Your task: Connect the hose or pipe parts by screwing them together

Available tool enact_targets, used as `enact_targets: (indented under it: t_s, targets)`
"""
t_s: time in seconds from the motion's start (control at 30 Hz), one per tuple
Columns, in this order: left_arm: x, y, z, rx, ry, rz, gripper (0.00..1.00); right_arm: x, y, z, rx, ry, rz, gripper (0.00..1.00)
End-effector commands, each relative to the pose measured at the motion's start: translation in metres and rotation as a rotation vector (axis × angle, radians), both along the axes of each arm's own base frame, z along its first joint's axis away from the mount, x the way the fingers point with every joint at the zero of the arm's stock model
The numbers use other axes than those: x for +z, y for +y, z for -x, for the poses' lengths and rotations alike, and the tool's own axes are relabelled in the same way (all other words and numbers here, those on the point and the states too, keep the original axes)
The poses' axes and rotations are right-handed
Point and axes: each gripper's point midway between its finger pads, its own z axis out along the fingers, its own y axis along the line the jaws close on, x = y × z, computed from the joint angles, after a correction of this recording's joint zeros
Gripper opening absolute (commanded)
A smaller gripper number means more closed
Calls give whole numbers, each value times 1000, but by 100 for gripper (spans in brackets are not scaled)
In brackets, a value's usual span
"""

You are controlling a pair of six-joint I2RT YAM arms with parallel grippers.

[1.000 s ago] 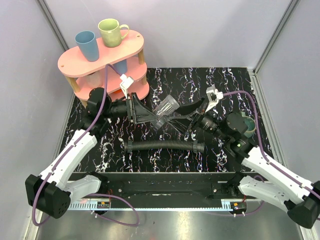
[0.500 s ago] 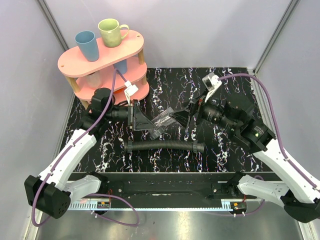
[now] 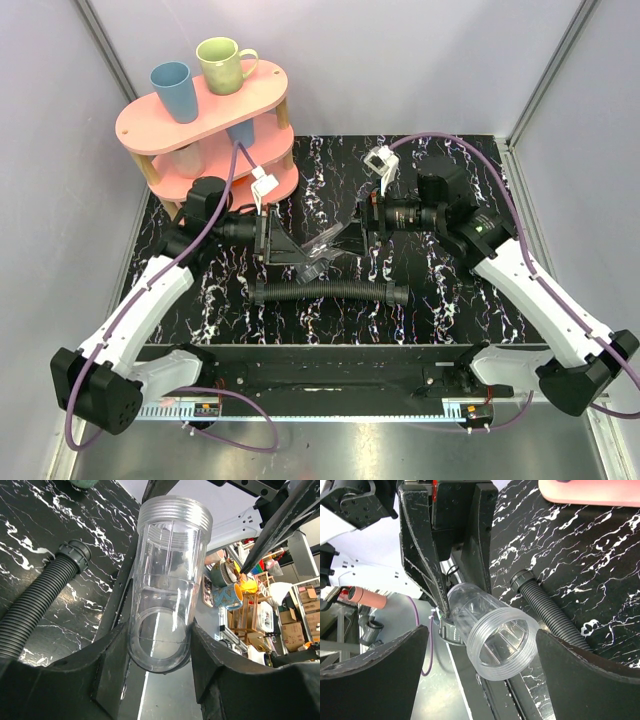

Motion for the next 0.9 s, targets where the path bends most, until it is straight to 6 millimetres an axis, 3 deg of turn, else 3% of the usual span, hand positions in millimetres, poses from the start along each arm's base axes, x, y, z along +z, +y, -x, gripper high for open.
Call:
enact_targets:
  t_s: [0.0,0.13,0.27,0.37,0.5,0.7,0.87]
  targets:
    - [23,-2,2,-62,-104,54,0,0,5,19,135,29,-33,100]
    - [26,-2,6,-85,-111,64,0,-6,7,20,169,41,-48,98]
    - [28,-1,9,-95,-126,71,0,-16,4,7,126,45,-31,100]
    - [25,-1,8,-86,-118,57,0,-18,-2,-5,73,53,-24,100]
    - [17,0,4,-70,-94,30,0,-15,-4,-10,62,44,-26,100]
    - [6,0,-5,-42,-57,-30,0,-27,-8,-18,25,53,25,100]
    - [14,0,-3,-57,-81,-13,0,-29,0,-10,113,75,-7,95]
